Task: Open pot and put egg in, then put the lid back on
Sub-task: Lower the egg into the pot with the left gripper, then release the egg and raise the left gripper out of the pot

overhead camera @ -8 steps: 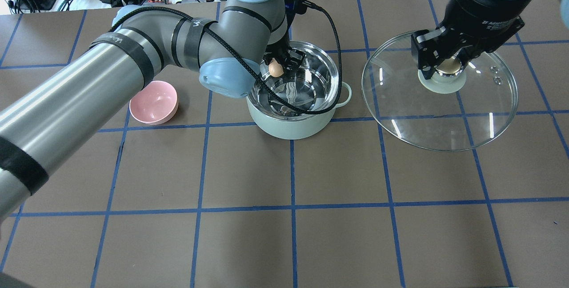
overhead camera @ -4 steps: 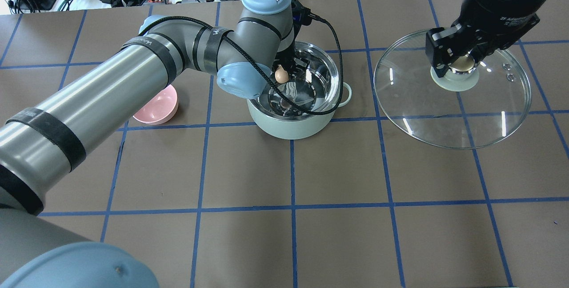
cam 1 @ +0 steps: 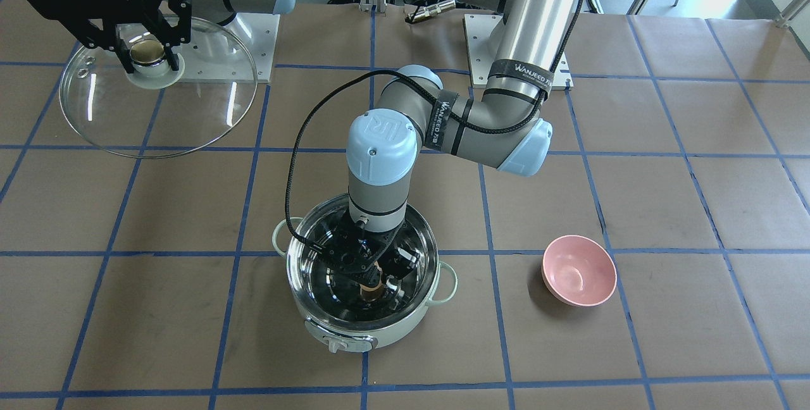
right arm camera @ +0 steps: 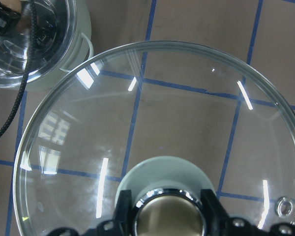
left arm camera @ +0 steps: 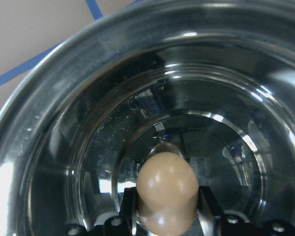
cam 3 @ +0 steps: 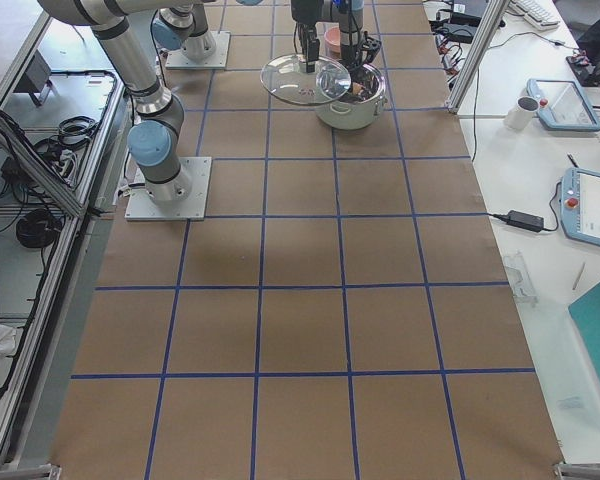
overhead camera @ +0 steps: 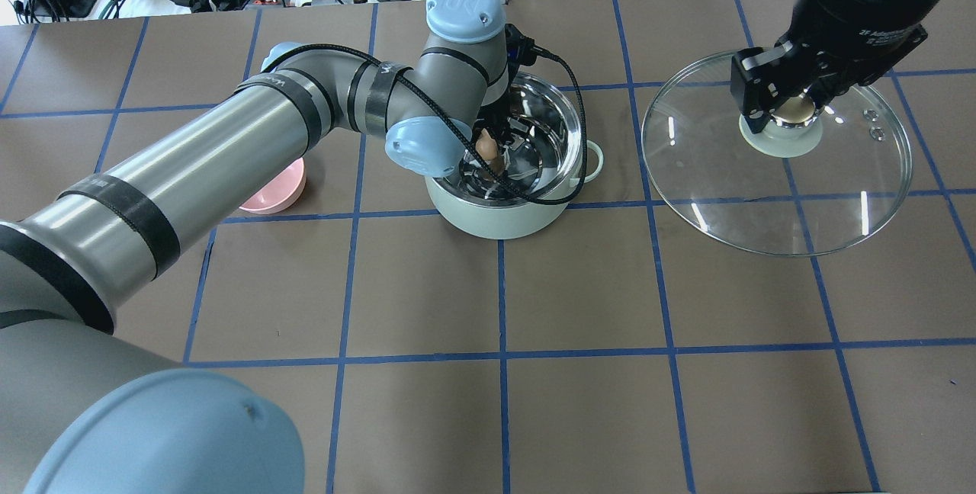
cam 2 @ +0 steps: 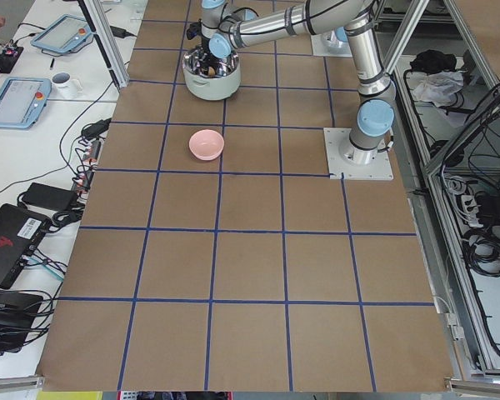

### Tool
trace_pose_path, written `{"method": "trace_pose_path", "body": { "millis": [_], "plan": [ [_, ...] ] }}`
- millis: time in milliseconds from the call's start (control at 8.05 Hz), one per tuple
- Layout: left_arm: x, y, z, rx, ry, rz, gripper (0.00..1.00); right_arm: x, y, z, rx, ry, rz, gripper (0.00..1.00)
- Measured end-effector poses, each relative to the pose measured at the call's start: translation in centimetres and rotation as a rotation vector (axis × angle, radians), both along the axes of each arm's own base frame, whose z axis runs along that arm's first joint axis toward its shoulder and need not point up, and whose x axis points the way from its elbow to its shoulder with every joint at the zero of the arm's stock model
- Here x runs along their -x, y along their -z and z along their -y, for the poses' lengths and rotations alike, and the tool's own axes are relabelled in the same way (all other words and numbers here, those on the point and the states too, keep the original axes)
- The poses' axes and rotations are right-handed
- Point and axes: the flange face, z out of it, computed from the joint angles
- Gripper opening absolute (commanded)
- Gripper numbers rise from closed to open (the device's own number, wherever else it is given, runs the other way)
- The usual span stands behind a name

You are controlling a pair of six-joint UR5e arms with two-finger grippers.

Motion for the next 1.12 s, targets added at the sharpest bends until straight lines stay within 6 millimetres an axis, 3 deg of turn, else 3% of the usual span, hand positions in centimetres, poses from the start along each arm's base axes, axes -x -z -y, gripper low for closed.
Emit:
{"method": "trace_pose_path", "body": {
  "millis": [373,621,745,869,1118],
  "plan": [
    [0.11,1.13,-0.05,-0.027,-0.048,-0.010,0.00,-0.11,-0.08,0.00,0.006,0.004,0.005,0.23],
    [0.19,1.39,-0.09,-0.036,-0.059,-0.018,0.74,-0.15,-0.08,-0.01,0.006,0.007,0.007,0.23],
    [0.20,1.42,-0.10,-0.038,-0.062,-0.019,0.93,-0.13,-0.14,0.01,0.008,0.008,0.007,0.23],
    [0.21,1.38,-0.11,-0.038,-0.064,-0.021,1.00,-0.06,-0.29,0.07,0.012,0.009,0.006,0.23],
    [0.26,0.61,-0.25,-0.030,-0.073,-0.027,1.00,0.00,-0.69,0.31,0.020,0.010,0.005,0.23]
  ]
}}
